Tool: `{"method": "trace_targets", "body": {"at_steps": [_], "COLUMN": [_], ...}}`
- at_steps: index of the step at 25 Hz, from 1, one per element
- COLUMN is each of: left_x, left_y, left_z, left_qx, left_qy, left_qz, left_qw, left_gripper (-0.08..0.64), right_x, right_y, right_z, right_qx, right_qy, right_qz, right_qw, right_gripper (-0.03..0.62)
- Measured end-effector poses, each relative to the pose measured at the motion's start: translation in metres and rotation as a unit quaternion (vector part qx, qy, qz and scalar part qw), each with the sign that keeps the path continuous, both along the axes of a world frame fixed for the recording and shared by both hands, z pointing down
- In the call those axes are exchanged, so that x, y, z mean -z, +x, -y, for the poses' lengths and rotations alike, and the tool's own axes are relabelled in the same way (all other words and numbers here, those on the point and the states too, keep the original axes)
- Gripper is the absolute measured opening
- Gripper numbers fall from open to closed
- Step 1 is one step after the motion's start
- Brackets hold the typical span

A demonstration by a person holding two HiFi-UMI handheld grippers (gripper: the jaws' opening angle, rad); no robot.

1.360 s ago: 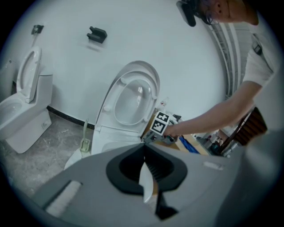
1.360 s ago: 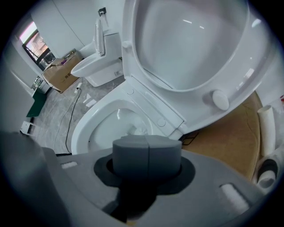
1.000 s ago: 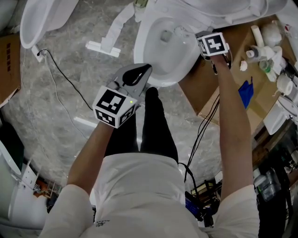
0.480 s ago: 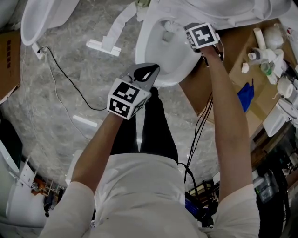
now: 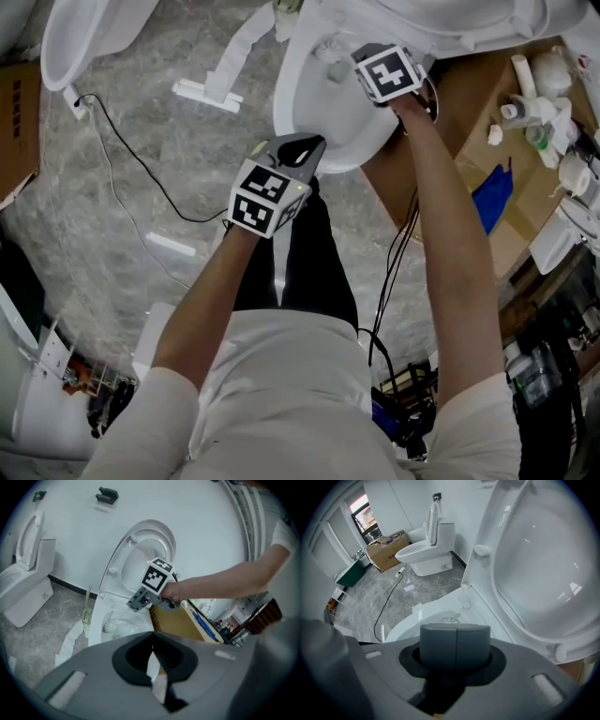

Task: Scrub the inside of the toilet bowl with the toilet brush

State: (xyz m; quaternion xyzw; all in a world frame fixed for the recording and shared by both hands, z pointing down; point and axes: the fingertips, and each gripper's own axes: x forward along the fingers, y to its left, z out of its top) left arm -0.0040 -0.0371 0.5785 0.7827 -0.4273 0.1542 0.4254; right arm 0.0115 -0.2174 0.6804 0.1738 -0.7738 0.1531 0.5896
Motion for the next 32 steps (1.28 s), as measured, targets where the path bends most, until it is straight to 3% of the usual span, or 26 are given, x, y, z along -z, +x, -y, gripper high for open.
{"method": "trace_targets", "body": {"at_steps": [6, 14, 23, 32], "left_x": [0.001, 0.0, 0.002, 0.001], "left_y": [-0.003, -0.008, -0.007, -0.006], "left_z": [-0.003, -0.011, -0.022, -0.035], "left_qx": [-0.004, -0.012, -0.027, -0.037], "left_qy": [0.0, -0.003, -0.004, -0.006], "left_qz": [-0.001, 0.002, 0.008, 0.016], "left_qw": [1.0, 0.9999, 0.9996, 0.9992], "left_gripper": [-0.008, -0.006, -0.006, -0.006], "right_x": [-0.001, -0.002, -0.004, -0.005], "right_y": [-0.006, -0.016, -0.011, -0.006], "right_z": [-0.016, -0.049, -0.086, -0.132], "right_qx": [0.02, 0.022, 0.002, 0.015], "right_qy": [0.013, 0.015, 0.001, -0.013], "right_qz": [-0.014, 0.004, 0.02, 0.026], "right_qw": [1.0, 1.0, 1.0, 0.999], "right_gripper": [0.146, 0.146, 0.146, 0.146]}}
